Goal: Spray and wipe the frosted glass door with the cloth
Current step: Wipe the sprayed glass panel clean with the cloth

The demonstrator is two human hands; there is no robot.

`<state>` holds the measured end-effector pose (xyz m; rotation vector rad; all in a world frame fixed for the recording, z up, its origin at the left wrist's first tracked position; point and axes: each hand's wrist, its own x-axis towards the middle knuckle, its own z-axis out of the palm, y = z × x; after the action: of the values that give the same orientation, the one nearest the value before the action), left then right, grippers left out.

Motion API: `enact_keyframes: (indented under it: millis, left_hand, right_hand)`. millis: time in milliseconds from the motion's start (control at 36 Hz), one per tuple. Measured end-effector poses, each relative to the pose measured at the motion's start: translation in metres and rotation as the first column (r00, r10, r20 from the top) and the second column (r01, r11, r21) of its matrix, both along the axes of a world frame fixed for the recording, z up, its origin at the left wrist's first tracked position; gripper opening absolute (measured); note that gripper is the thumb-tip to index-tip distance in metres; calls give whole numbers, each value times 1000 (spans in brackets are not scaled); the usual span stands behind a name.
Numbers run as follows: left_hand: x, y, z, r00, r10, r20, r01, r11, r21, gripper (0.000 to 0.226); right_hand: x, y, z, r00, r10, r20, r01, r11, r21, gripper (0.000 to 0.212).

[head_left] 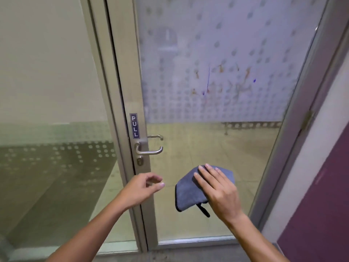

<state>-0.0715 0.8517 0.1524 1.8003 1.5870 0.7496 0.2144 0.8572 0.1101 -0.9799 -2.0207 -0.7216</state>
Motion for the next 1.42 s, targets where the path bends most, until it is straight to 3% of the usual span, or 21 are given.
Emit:
enact_keyframes:
  millis: [250,361,444,528,583,694,778,861,944,1056,1139,1222,1306,1417]
  left_hand:
    - [60,96,38,997,36,-70,-24,986,167,12]
    - [68,133,62,980,96,-174,-32,940,338,33]
    - [65,157,82,948,191,-254,-20,832,554,39]
    - [56,180,102,897,308,-318,28,677,735,38]
    - [49,200,120,870,333,-363,104,595,797,50]
    - [31,247,153,796,401,-452,260,449,855,51]
    - [16,280,176,765,447,-465,333,344,878,48]
    - [0,308,200,732,491,-472,393,261,882,49]
    - [-15,330,224,710,557,-431,398,188,898,51]
    - [-33,355,244,692,614,-380,381,137,915,58]
    - [-45,367,248,656,645,-392,436,100,894,61]
    - [-54,375,245,639,658,-399,478,67,876,64]
    - [-58,379,244,657,649,-383,477,35,878,68]
    - [-56,377,244,664,649,-370,478,11,878,71]
  right_hand:
    - [83,79,33,987,-127,-101,122,991,-56,39]
    - [110,108,45,979,-182,-97,170,979,-115,54]
    - [123,127,56,975,-198,-97,187,975,-118,53]
    - [133,147,69,970,-222,-95,204,964,-168,69]
    - [138,162,85,966,-241,-91,222,959,-178,76]
    - [142,195,125,946,-300,-121,284,950,-132,70]
    - [150,220,162,909,-333,-250,304,941,-149,66]
    - [171,245,208,796,-322,-512,321,942,-95,72]
    - [198,267,254,549,-250,-797,404,915,-9,75]
    - [227,302,281,302,-169,-938,436,899,-21,83]
    - [243,328,277,252,-329,-910,397,893,-213,86]
    - [243,352,262,251,-359,-899,173,930,-323,89]
    - [244,370,250,238,-273,-932,83,962,-261,83]
    - [240,384,249,95,-165,-982,68,985,-159,76]
